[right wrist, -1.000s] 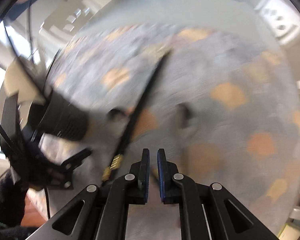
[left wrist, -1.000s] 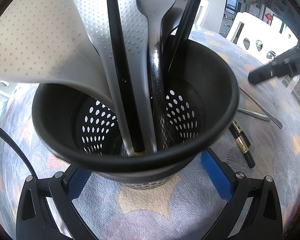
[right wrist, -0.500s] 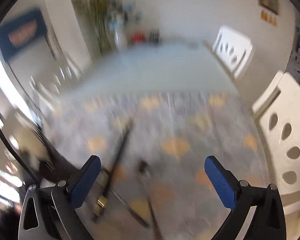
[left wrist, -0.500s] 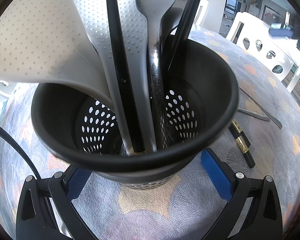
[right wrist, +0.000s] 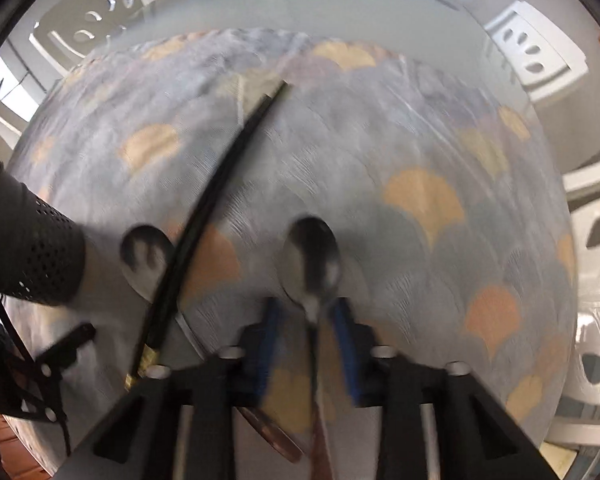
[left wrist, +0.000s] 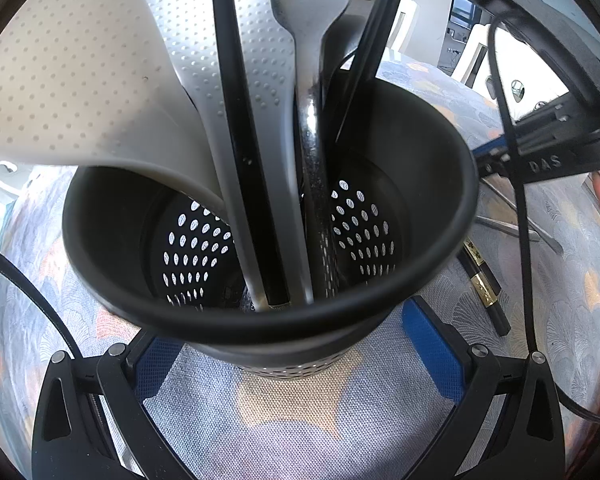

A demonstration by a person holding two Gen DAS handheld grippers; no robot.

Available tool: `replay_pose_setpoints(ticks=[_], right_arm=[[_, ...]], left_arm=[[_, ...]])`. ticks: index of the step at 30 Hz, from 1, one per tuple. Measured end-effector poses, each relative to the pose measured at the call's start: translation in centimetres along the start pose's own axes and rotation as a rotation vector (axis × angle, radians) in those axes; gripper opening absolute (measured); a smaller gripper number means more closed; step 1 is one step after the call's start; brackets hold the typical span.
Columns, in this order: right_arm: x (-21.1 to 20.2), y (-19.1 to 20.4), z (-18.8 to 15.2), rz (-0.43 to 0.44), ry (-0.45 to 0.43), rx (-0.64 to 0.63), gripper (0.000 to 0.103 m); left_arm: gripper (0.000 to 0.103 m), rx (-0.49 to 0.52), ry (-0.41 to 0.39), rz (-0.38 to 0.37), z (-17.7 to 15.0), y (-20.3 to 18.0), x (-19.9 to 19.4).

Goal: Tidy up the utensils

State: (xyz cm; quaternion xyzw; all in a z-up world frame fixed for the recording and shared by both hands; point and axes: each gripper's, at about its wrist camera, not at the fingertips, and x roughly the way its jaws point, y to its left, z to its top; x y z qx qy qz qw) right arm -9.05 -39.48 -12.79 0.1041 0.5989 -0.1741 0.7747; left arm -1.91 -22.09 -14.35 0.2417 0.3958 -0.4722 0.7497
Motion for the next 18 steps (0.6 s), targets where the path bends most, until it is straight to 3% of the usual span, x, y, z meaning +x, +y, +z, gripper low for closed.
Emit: replay_pose_setpoints(ticks=[3, 8, 12, 14, 18], right_arm=[[-0.2, 0.4, 0.3, 0.009, -0.044, -0.014, 0.004], [-3.9, -0.5, 0.7, 0.193, -0.2, 0.044, 0.001], [-7.1, -1.1, 0.6, 0.205, -0.275, 0.03, 0.001], [-7.0, -1.0, 1.1, 0.208, -0.252, 0.026, 0.002], [-5.0, -1.4, 1.1, 0.283, -0.122, 0.052, 0.006]], left_arm=[[0.103, 0.0, 0.0, 0.0, 0.0, 0.0, 0.0], [0.103, 0.0, 0.0, 0.0, 0.0, -0.2, 0.0], [0.103, 0.0, 0.0, 0.0, 0.0, 0.0, 0.0], [0.103, 0.0, 0.0, 0.0, 0.0, -0.2, 0.0], [0.103, 0.0, 0.0, 0.0, 0.0, -0.1, 0.0]])
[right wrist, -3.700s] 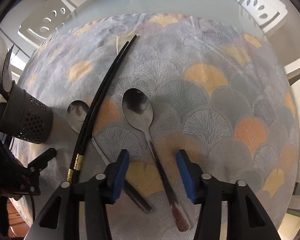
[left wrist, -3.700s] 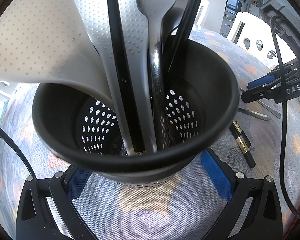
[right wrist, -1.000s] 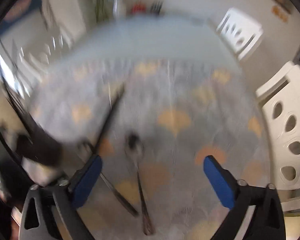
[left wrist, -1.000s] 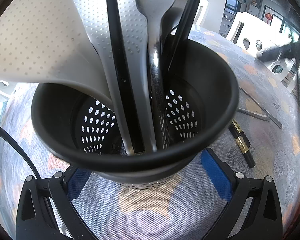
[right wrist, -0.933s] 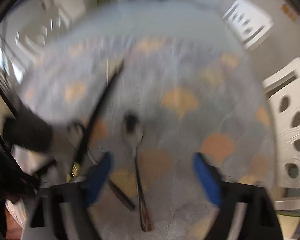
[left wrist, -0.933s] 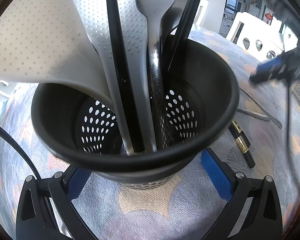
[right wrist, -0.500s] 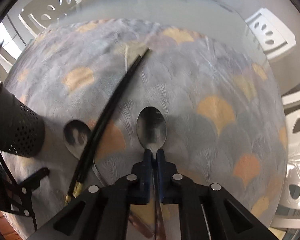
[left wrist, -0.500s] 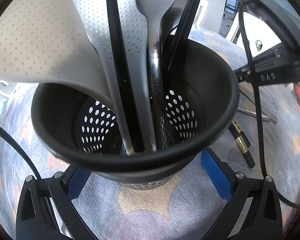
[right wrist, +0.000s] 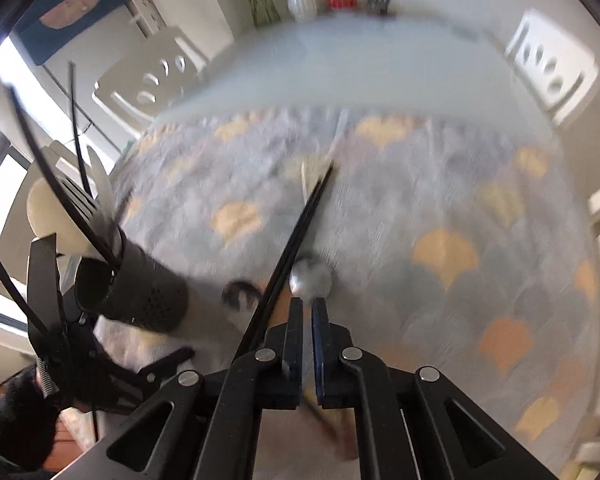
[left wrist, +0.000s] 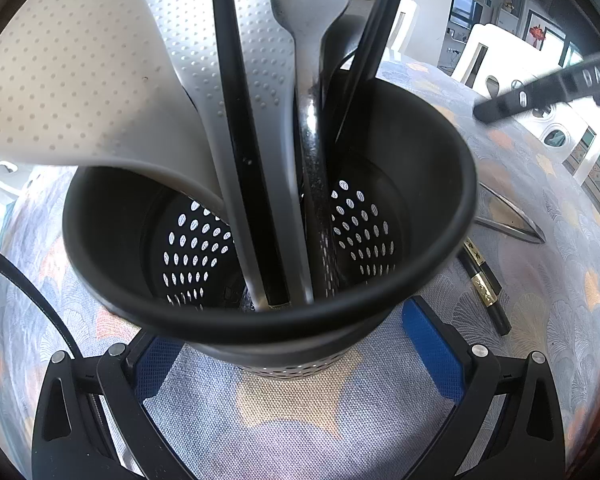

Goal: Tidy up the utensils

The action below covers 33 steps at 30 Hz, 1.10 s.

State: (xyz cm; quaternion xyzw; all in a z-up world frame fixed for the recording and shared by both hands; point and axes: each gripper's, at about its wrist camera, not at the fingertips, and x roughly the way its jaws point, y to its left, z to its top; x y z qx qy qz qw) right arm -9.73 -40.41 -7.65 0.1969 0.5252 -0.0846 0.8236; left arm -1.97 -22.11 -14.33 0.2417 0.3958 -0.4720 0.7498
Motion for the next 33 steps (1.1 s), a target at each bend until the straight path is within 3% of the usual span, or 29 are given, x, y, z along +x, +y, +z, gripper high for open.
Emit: replay_pose_setpoints(ticks=[6, 8, 11, 14, 16, 17, 19, 20, 23, 25, 28, 29, 30, 33], right_arm=[[4.2, 1.5, -1.0, -0.043, 0.146, -0.083, 0.017], [4.6, 1.5, -1.0, -0.024, 0.146, -0.074, 0.017], [2.9, 1.5, -0.5, 0.002, 0.082, -0.049, 0.017], [-1.3, 1.4, 0.1, 0.006, -0.081, -0.029, 0.021], [-4.3, 1.6, 0.1, -0.046, -0.218, -0.045, 0.06], [-5.1, 1.6, 0.0, -0.064, -0.264, -0.05, 0.102], [-6.3, 1.4, -0.6, -0.077, -0.361, -0.064, 0.103], [-6.0, 1.4, -0.4, -0.077, -0.358, -0.07, 0.103], [-3.1, 1.2, 0.0, -0.159, -0.225, -0.082, 0.103], [0.0, 1.2, 0.1, -0.218, -0.093, -0.106, 0.091], [4.0, 0.6, -0.2, -0.212, 0.096, -0.129, 0.068], [5.0, 0.4, -0.2, -0.204, 0.131, -0.129, 0.058], [5.9, 0.3, -0.2, -0.194, 0.166, -0.123, 0.054], [7.1, 0.3, 0.2, -0.173, 0.184, -0.105, 0.054]], left_arm=[[0.103, -0.001, 0.0, -0.001, 0.0, 0.0, 0.0], [0.103, 0.0, 0.0, -0.001, 0.0, -0.1, 0.0], [0.103, 0.0, 0.0, -0.001, 0.0, -0.1, 0.0], [0.103, -0.001, 0.0, -0.002, 0.0, -0.1, 0.0], [0.103, 0.0, 0.0, -0.002, 0.0, 0.0, 0.0], [0.103, 0.0, 0.0, -0.002, 0.0, -0.1, 0.0], [0.103, -0.001, 0.0, -0.001, 0.0, 0.1, 0.0], [0.103, -0.001, 0.0, -0.002, 0.0, -0.1, 0.0], [0.103, -0.001, 0.0, -0.001, 0.0, -0.1, 0.0], [0.103, -0.001, 0.0, -0.001, 0.0, 0.0, 0.0], [0.103, -0.001, 0.0, -0.001, 0.0, 0.0, 0.0], [0.103, 0.0, 0.0, 0.0, 0.0, 0.0, 0.0], [0.103, 0.0, 0.0, 0.0, 0.1, 0.0, 0.0], [0.103, 0.0, 0.0, -0.001, 0.1, -0.1, 0.0]])
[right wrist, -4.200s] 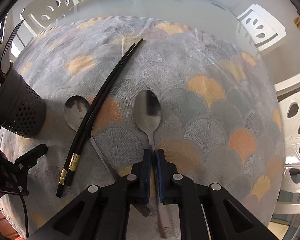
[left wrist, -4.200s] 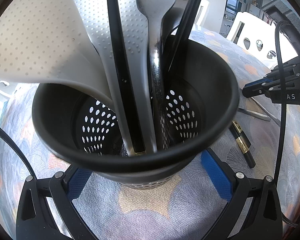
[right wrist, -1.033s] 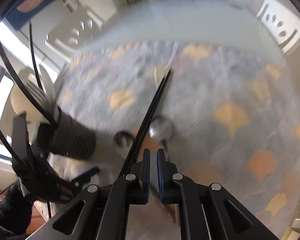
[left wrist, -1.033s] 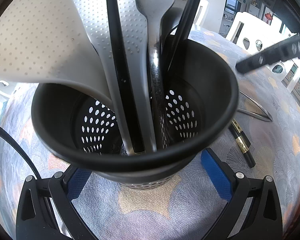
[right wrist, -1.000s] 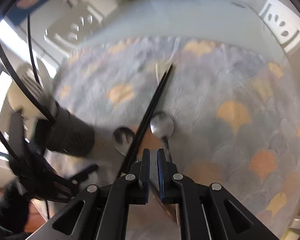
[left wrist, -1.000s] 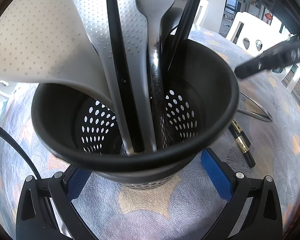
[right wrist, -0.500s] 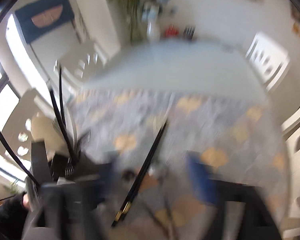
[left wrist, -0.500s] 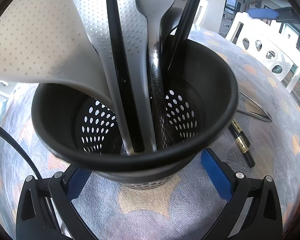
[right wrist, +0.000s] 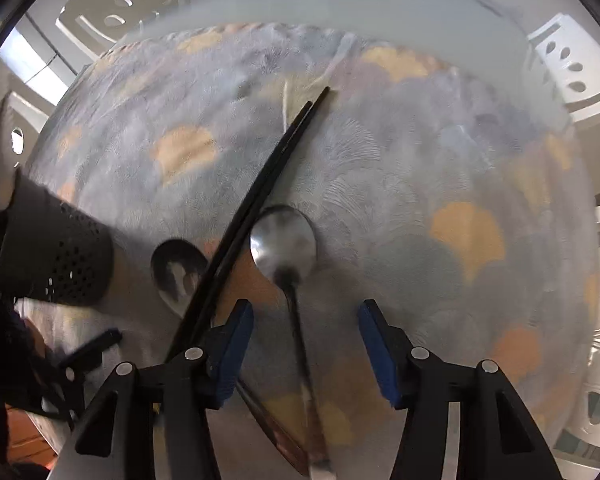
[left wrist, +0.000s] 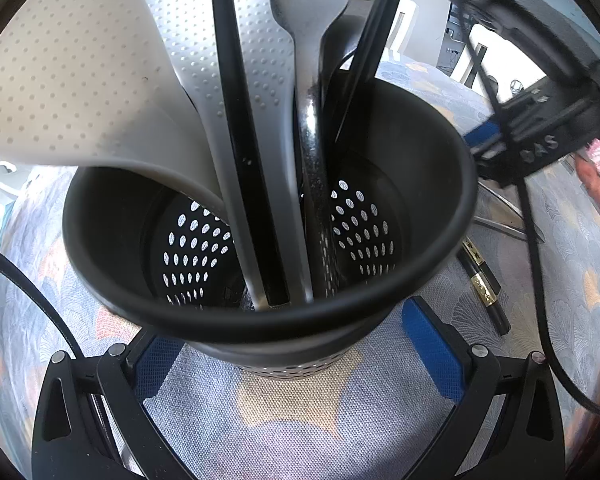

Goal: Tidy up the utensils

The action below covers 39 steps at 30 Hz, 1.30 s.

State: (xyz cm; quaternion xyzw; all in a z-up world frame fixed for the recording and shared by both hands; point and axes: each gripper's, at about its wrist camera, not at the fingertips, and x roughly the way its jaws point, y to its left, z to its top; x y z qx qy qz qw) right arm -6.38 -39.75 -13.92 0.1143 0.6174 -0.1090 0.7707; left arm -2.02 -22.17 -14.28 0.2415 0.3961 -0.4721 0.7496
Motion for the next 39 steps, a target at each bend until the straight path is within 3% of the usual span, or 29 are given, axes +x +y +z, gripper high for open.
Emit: replay_pose_setpoints(ticks=[1, 3, 5, 6, 11, 15, 20, 25, 26, 28, 29, 30, 35, 38, 39], right_arm=[[0.1, 0.2, 0.4, -0.012, -0.007, -0.007, 0.052], [0.0, 0.5, 1.0, -0.016, -0.016, -0.014, 0.024], [-0.2, 0.8, 1.3, -0.007, -0.014, -0.014, 0.017], [-0.2, 0.8, 1.4, -0.012, -0.017, -0.014, 0.003], [-2.4, -0.2, 0.6, 0.062, -0.094, 0.037, 0.002], [-5.8, -1.7, -1.4, 0.142, -0.213, 0.061, 0.002], [-9.1, -1.4, -2.5, 0.177, -0.317, 0.084, 0.002], [-7.7, -1.4, -1.4, 0.206, -0.255, 0.085, 0.007], [-7.0, -1.5, -1.0, 0.22, -0.233, 0.093, 0.012], [-5.9, -1.5, -0.4, 0.23, -0.208, 0.104, 0.038], [-5.4, -1.5, -0.1, 0.223, -0.199, 0.102, 0.065], [-4.9, -1.3, 0.1, 0.213, -0.195, 0.096, 0.073], [-3.1, -0.4, 1.5, 0.136, -0.193, -0.002, 0.072], [-1.4, -0.6, 2.5, 0.121, -0.172, -0.04, 0.054], [-0.8, -0.7, 2.8, 0.129, -0.151, -0.046, 0.053]], left_arm=[[0.103, 0.0, 0.0, 0.0, 0.0, -0.1, 0.0], [0.103, 0.0, 0.0, 0.0, 0.0, 0.0, 0.0], [0.103, 0.0, 0.0, 0.001, 0.0, -0.1, 0.0], [0.103, 0.0, 0.0, 0.001, 0.0, -0.1, 0.0], [0.103, 0.0, 0.0, 0.001, -0.1, -0.2, -0.1], [0.103, 0.0, 0.0, 0.0, -0.1, -0.1, -0.1], [0.103, 0.001, 0.0, 0.0, -0.1, -0.3, -0.1], [0.103, 0.0, 0.0, 0.001, -0.1, -0.3, -0.1], [0.103, 0.0, 0.0, 0.0, -0.1, -0.2, -0.1], [0.103, 0.0, 0.0, 0.0, -0.1, -0.2, 0.0], [0.103, 0.0, 0.0, 0.0, -0.1, -0.4, -0.1], [0.103, 0.0, 0.0, 0.0, -0.1, -0.3, -0.1], [0.103, 0.0, 0.0, -0.001, -0.1, -0.4, -0.1], [0.103, 0.0, 0.0, -0.001, -0.1, -0.3, 0.0], [0.103, 0.0, 0.0, -0.001, -0.1, -0.4, 0.0]])
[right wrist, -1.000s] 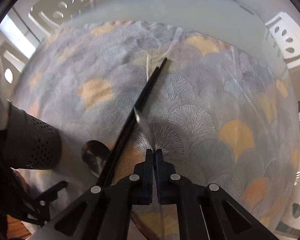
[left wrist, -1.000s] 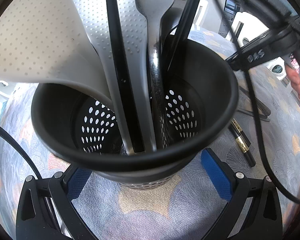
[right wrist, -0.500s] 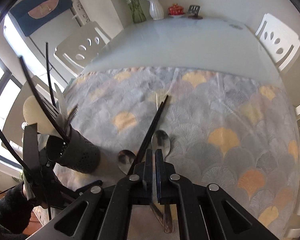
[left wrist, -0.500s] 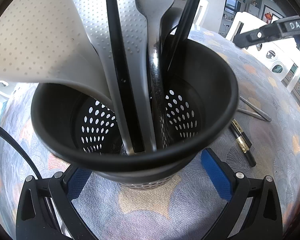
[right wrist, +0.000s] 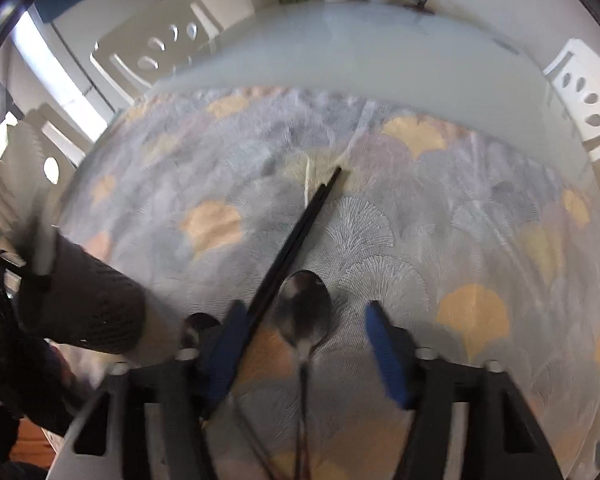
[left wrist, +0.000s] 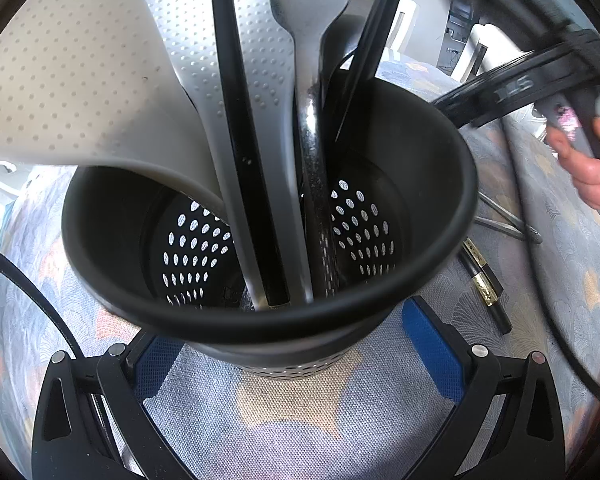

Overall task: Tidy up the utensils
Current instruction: 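Lift the spoon upright and carry it over the black holder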

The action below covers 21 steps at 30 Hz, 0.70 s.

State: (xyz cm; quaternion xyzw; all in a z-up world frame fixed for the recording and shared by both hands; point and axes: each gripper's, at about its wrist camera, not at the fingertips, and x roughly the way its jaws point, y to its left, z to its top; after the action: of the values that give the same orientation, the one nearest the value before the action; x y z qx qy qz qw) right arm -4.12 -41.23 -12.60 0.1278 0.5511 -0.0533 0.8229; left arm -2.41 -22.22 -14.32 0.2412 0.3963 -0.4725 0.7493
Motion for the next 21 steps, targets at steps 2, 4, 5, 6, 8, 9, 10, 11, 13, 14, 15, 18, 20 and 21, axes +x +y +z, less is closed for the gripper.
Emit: replay_pose_setpoints(ticks=[2, 4, 5, 6, 8, 9, 10, 11, 13, 14, 15, 18, 20, 21], right_arm=[[1.3, -0.4, 0.2, 0.029, 0.021, -0.007, 0.053], [1.4, -0.2, 0.4, 0.029, -0.004, -0.018, 0.051], [1.3, 0.2, 0.4, 0.022, -0.012, -0.031, 0.036], [1.3, 0.7, 0.4, 0.017, -0.018, -0.055, 0.031], [1.5, 1.7, 0.3, -0.015, -0.026, -0.093, 0.03], [1.5, 2.1, 0.1, -0.02, -0.03, -0.105, 0.03], [1.4, 2.2, 0.0, -0.019, -0.033, -0.104, 0.03], [1.3, 2.2, -0.2, -0.018, -0.035, -0.098, 0.03], [0.8, 2.0, -0.5, -0.022, -0.048, -0.078, 0.03], [0.5, 1.9, -0.7, -0.026, -0.052, -0.072, 0.03], [-0.1, 1.7, -0.9, -0.029, -0.06, -0.066, 0.03], [-2.2, 1.4, -1.4, -0.023, -0.095, -0.035, 0.03], [-4.2, 1.0, -1.8, -0.019, -0.126, -0.005, 0.03], [-5.3, 0.9, -2.1, -0.017, -0.146, 0.01, 0.03]], left_arm=[[0.103, 0.0, 0.0, 0.0, 0.0, -0.1, 0.0], [0.103, 0.0, 0.0, -0.001, 0.0, -0.1, 0.0], [0.103, 0.0, 0.001, -0.002, 0.0, -0.3, 0.0], [0.103, 0.0, 0.0, -0.001, 0.0, -0.2, 0.0], [0.103, 0.001, 0.001, -0.001, 0.0, -0.6, -0.1], [0.103, 0.0, 0.001, -0.001, 0.0, -0.5, 0.0], [0.103, 0.0, 0.001, -0.001, 0.0, -0.6, 0.0], [0.103, 0.0, 0.001, -0.001, 0.0, -0.6, -0.1], [0.103, -0.001, 0.001, -0.002, 0.0, -0.4, 0.0], [0.103, 0.0, 0.001, -0.001, 0.0, -0.6, -0.1], [0.103, 0.0, 0.001, -0.001, 0.0, -0.5, 0.0], [0.103, 0.0, 0.001, -0.001, 0.0, -0.4, 0.0], [0.103, 0.0, 0.001, -0.001, 0.0, -0.6, 0.0], [0.103, 0.0, 0.001, -0.001, 0.0, -0.5, 0.0]])
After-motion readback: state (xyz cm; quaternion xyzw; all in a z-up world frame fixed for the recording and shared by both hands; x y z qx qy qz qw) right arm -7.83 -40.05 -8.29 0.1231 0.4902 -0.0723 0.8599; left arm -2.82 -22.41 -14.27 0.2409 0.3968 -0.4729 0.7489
